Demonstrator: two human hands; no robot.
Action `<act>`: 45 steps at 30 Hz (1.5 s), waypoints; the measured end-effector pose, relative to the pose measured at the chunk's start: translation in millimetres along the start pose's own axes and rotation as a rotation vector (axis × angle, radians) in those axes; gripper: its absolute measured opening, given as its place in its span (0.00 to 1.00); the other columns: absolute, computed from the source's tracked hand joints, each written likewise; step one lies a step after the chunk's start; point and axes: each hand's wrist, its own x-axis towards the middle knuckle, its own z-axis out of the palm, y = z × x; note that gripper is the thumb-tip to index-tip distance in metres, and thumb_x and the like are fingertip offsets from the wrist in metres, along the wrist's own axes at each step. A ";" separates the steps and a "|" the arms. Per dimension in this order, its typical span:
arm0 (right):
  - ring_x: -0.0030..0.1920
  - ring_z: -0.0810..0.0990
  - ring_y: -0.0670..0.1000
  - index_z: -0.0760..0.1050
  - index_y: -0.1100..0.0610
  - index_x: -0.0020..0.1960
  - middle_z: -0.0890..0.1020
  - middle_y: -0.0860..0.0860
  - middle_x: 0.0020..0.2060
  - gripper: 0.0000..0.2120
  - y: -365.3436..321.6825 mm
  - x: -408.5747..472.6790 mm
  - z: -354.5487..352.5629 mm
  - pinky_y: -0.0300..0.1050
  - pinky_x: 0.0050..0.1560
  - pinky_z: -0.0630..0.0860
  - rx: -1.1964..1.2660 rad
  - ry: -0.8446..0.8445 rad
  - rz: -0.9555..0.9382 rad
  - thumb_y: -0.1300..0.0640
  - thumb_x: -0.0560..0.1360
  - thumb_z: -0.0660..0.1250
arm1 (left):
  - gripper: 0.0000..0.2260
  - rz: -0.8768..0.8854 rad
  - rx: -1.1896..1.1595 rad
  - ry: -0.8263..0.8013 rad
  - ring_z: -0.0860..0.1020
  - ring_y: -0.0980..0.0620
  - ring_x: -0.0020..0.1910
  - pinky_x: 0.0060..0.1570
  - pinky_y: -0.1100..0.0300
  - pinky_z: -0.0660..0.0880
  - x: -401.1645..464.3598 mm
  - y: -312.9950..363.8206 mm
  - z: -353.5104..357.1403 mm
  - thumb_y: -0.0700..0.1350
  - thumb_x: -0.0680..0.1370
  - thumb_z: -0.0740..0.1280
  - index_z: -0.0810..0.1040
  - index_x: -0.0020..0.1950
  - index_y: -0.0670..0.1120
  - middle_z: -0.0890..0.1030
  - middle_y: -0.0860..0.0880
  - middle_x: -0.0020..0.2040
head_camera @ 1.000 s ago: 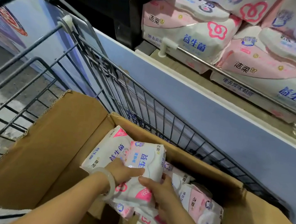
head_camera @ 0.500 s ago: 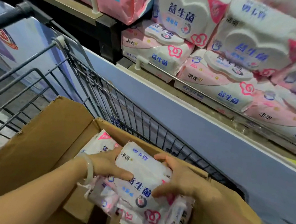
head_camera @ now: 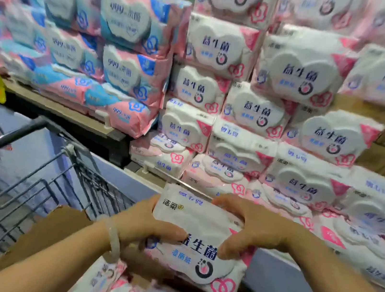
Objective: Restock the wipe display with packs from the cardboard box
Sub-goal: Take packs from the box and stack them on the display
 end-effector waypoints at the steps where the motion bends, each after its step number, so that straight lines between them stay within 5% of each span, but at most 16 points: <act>1: 0.45 0.82 0.41 0.69 0.40 0.58 0.77 0.44 0.57 0.35 -14.0 -10.8 -18.2 0.34 0.37 0.78 -0.031 0.024 -0.018 0.55 0.55 0.80 | 0.21 0.051 0.008 0.010 0.77 0.51 0.31 0.31 0.58 0.77 0.8 22.4 0.4 0.51 0.55 0.76 0.81 0.48 0.54 0.85 0.49 0.38; 5: 0.55 0.77 0.42 0.69 0.38 0.56 0.76 0.38 0.55 0.36 -80.0 -57.7 -88.4 0.33 0.51 0.74 -0.265 0.218 -0.105 0.48 0.52 0.80 | 0.24 0.272 0.081 0.015 0.81 0.38 0.53 0.53 0.39 0.75 5.8 115.5 4.9 0.49 0.56 0.77 0.83 0.51 0.53 0.85 0.46 0.52; 10: 0.55 0.75 0.44 0.68 0.45 0.58 0.76 0.41 0.55 0.34 -148.1 -98.9 -166.4 0.27 0.49 0.72 -0.430 0.422 -0.178 0.58 0.59 0.81 | 0.18 0.508 0.154 -0.033 0.83 0.58 0.48 0.46 0.66 0.78 27.6 218.4 -0.9 0.34 0.67 0.74 0.80 0.54 0.48 0.85 0.52 0.48; 12: 0.55 0.74 0.45 0.69 0.46 0.58 0.76 0.44 0.56 0.36 -165.5 -104.4 -191.8 0.28 0.48 0.72 -0.456 0.503 -0.190 0.57 0.55 0.82 | 0.18 0.576 0.176 -0.040 0.82 0.59 0.49 0.49 0.66 0.78 41.5 253.5 -6.2 0.31 0.71 0.71 0.79 0.57 0.46 0.84 0.53 0.50; 15: 0.58 0.74 0.49 0.67 0.49 0.60 0.76 0.49 0.58 0.34 -181.5 -104.5 -228.8 0.34 0.51 0.73 -0.388 0.604 -0.210 0.65 0.60 0.79 | 0.18 0.660 0.238 0.077 0.81 0.56 0.53 0.52 0.62 0.78 60.7 294.1 -11.2 0.40 0.69 0.76 0.77 0.54 0.52 0.82 0.53 0.52; 17: 0.58 0.75 0.51 0.67 0.49 0.60 0.77 0.50 0.59 0.34 -189.5 -100.4 -248.6 0.38 0.51 0.74 -0.399 0.639 -0.208 0.67 0.62 0.78 | 0.24 0.657 0.248 0.170 0.79 0.51 0.58 0.53 0.60 0.79 74.5 311.5 -13.7 0.39 0.69 0.76 0.71 0.61 0.50 0.79 0.52 0.56; 19: 0.55 0.75 0.49 0.66 0.48 0.60 0.76 0.50 0.59 0.34 -193.5 -92.4 -264.9 0.36 0.49 0.74 -0.425 0.654 -0.185 0.66 0.62 0.78 | 0.45 0.675 0.288 0.220 0.72 0.44 0.68 0.64 0.49 0.74 88.8 324.9 -14.9 0.39 0.67 0.77 0.54 0.76 0.51 0.70 0.46 0.71; 21: 0.52 0.75 0.48 0.66 0.48 0.60 0.75 0.49 0.59 0.34 -193.4 -84.2 -279.7 0.39 0.48 0.75 -0.413 0.661 -0.153 0.66 0.62 0.78 | 0.52 0.705 0.462 0.252 0.67 0.45 0.71 0.68 0.48 0.69 99.9 338.5 -12.5 0.40 0.66 0.78 0.45 0.78 0.53 0.63 0.46 0.75; 24: 0.52 0.75 0.49 0.66 0.49 0.60 0.75 0.48 0.58 0.33 -189.3 -75.8 -298.6 0.40 0.46 0.74 -0.429 0.675 -0.119 0.66 0.63 0.77 | 0.44 0.750 0.777 0.357 0.70 0.47 0.69 0.66 0.56 0.69 114.1 356.5 -9.2 0.45 0.66 0.78 0.57 0.76 0.50 0.70 0.46 0.71; 28: 0.48 0.78 0.45 0.68 0.51 0.60 0.77 0.45 0.52 0.32 -185.2 -75.1 -320.5 0.34 0.34 0.76 -0.379 0.701 -0.128 0.69 0.63 0.76 | 0.37 0.805 0.853 0.456 0.72 0.48 0.65 0.63 0.55 0.69 133.9 371.8 -6.8 0.50 0.66 0.78 0.66 0.72 0.50 0.74 0.48 0.67; 32: 0.54 0.78 0.50 0.69 0.50 0.62 0.77 0.46 0.55 0.33 -180.6 -67.6 -337.9 0.42 0.45 0.78 -0.356 0.702 -0.134 0.65 0.62 0.77 | 0.36 0.797 0.904 0.492 0.74 0.47 0.64 0.64 0.50 0.71 150.4 386.2 -9.5 0.53 0.65 0.78 0.68 0.71 0.52 0.77 0.49 0.65; 34: 0.59 0.74 0.49 0.69 0.50 0.65 0.75 0.45 0.59 0.33 -173.8 -54.1 -343.2 0.46 0.54 0.77 -0.384 0.705 -0.115 0.63 0.64 0.77 | 0.34 0.714 1.117 0.570 0.73 0.46 0.64 0.64 0.50 0.69 161.3 388.8 -12.4 0.60 0.66 0.74 0.68 0.69 0.55 0.77 0.50 0.65; 37: 0.69 0.68 0.51 0.68 0.53 0.69 0.70 0.48 0.68 0.35 -161.4 -34.9 -341.6 0.54 0.69 0.68 -0.391 0.690 -0.102 0.60 0.65 0.77 | 0.29 0.587 1.446 0.649 0.67 0.43 0.67 0.66 0.49 0.63 172.7 385.4 -13.7 0.66 0.70 0.67 0.70 0.67 0.55 0.72 0.46 0.67; 41: 0.74 0.61 0.53 0.61 0.51 0.74 0.61 0.48 0.74 0.46 -160.2 -38.6 -334.0 0.51 0.73 0.60 -0.442 0.843 -0.087 0.51 0.61 0.78 | 0.38 0.572 1.449 0.628 0.43 0.42 0.77 0.74 0.39 0.43 177.8 378.1 -18.5 0.67 0.64 0.70 0.64 0.71 0.59 0.50 0.45 0.79; 43: 0.73 0.62 0.57 0.53 0.50 0.76 0.58 0.51 0.76 0.57 -156.4 -41.0 -325.2 0.54 0.71 0.62 -0.389 0.947 -0.050 0.47 0.53 0.78 | 0.42 0.544 1.397 0.598 0.41 0.41 0.77 0.73 0.37 0.41 181.1 373.9 -20.0 0.66 0.63 0.71 0.60 0.73 0.59 0.47 0.45 0.79; 45: 0.64 0.70 0.59 0.52 0.48 0.75 0.60 0.54 0.75 0.58 -148.6 -37.3 -313.3 0.58 0.64 0.72 -0.219 0.965 -0.072 0.49 0.53 0.79 | 0.43 0.553 1.374 0.601 0.46 0.42 0.78 0.74 0.37 0.44 185.5 370.9 -22.3 0.66 0.63 0.71 0.58 0.74 0.59 0.52 0.45 0.79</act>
